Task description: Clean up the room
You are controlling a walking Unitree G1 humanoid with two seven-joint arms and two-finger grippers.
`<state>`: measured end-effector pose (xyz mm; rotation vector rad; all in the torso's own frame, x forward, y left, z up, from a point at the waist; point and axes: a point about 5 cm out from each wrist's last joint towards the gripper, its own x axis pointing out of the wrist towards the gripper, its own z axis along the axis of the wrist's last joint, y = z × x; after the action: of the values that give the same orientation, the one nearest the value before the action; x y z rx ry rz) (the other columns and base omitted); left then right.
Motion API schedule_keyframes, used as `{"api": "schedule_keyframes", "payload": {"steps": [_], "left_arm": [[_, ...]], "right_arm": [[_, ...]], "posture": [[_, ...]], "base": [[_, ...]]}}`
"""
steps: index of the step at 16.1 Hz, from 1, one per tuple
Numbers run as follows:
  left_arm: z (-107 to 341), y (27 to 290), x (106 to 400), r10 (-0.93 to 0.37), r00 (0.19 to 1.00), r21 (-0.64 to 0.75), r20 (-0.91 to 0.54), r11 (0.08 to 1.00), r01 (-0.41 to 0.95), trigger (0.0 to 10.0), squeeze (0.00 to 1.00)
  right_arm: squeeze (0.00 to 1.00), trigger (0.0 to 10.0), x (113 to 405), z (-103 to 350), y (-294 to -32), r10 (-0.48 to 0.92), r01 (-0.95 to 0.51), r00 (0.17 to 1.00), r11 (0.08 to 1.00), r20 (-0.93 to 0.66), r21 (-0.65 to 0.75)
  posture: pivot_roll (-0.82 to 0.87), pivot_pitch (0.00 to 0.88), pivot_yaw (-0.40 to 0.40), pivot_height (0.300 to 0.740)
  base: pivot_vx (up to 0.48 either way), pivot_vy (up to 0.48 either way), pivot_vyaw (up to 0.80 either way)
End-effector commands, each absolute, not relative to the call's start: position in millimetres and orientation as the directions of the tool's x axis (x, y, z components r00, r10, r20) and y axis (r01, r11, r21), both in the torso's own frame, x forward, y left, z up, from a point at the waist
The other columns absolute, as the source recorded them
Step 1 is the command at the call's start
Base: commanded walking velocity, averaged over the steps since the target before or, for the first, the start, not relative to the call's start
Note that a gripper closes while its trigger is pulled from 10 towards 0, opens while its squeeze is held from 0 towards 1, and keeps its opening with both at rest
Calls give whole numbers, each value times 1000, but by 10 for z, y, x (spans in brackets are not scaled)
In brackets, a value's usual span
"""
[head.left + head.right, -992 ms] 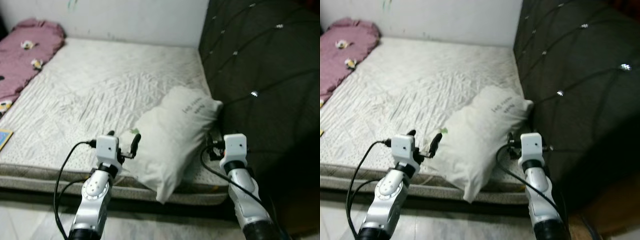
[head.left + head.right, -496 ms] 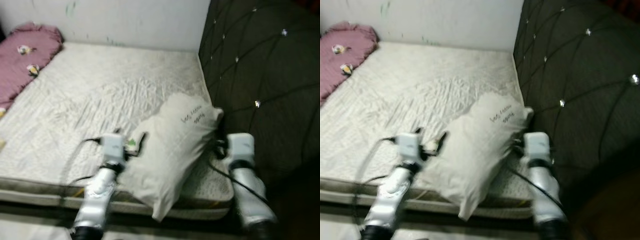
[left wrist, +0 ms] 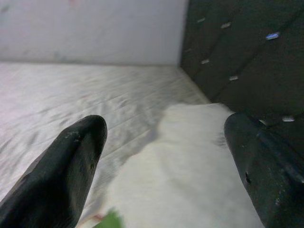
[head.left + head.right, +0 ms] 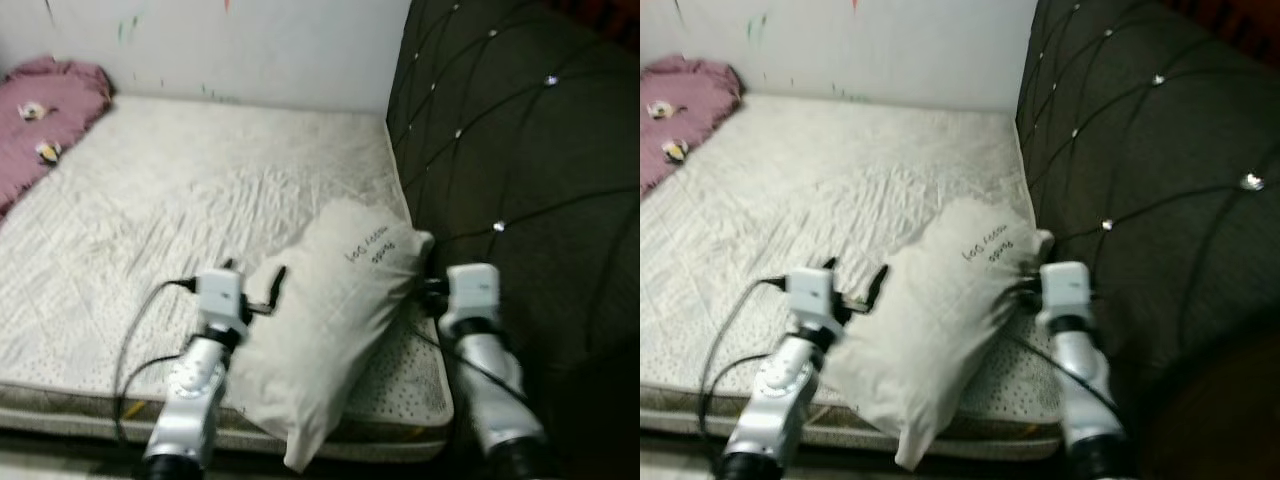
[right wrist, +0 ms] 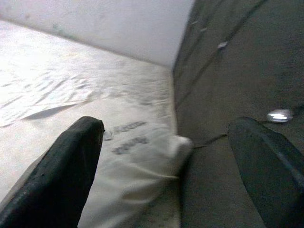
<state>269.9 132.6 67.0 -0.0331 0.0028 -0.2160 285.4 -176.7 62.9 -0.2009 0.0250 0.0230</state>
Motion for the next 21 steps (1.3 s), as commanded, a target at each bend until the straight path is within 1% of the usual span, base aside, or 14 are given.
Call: {"api": "schedule_keyframes", "payload": {"steps": [1,3,7,10,13,15,17,20,21], "left_arm": [[676,1303,2718,-218,976,-25,-5,976,218,10000,0],[671,1298,2721,-217,976,-30,-9,976,217,10000,0],[667,1295,2729,-217,976,-36,-14,976,216,10000,0],[669,1312,2731,-204,979,-33,-12,978,204,10000,0],[636,1341,2709,-172,985,-10,-29,985,172,10000,0],[623,1381,2715,-140,990,-26,-36,990,139,10000,0],[655,1415,2749,-126,992,-14,-19,992,126,10000,0],[722,1474,2793,-115,993,-11,-5,993,115,10000,0],[738,1520,2782,-95,995,-4,-2,995,95,10000,0]], "right_arm": [[0,10000,2869,668,-1817,11,-14,1000,978,-14,-207],[0,10000,2869,669,-1820,11,-14,1000,978,-15,-206],[0,10000,2878,672,-1818,15,-17,1000,978,-14,-208],[0,10000,2880,673,-1819,15,-18,1000,978,-15,-208],[0,10000,2870,666,-1822,15,-18,1000,978,-17,-209],[0,10000,2872,666,-1823,14,-18,1000,978,-18,-208],[0,10000,2889,673,-1822,14,-17,1000,978,-19,-208],[0,10000,2912,703,-1815,16,-18,1000,979,-10,-204],[0,10000,2902,698,-1809,22,-24,1000,978,-11,-207]], "posture": [[-70,0,-36,740],[-69,0,-38,740],[-67,0,-42,740],[-65,0,-42,740],[-67,0,-41,740],[-66,0,-41,740],[-62,0,-45,740],[-49,0,-51,740],[-45,0,-51,740]], "base": [[0,0,0],[0,0,0],[0,467,-537],[0,480,0],[0,0,0],[0,0,0],[0,0,0],[0,0,-800],[0,0,0]]}}
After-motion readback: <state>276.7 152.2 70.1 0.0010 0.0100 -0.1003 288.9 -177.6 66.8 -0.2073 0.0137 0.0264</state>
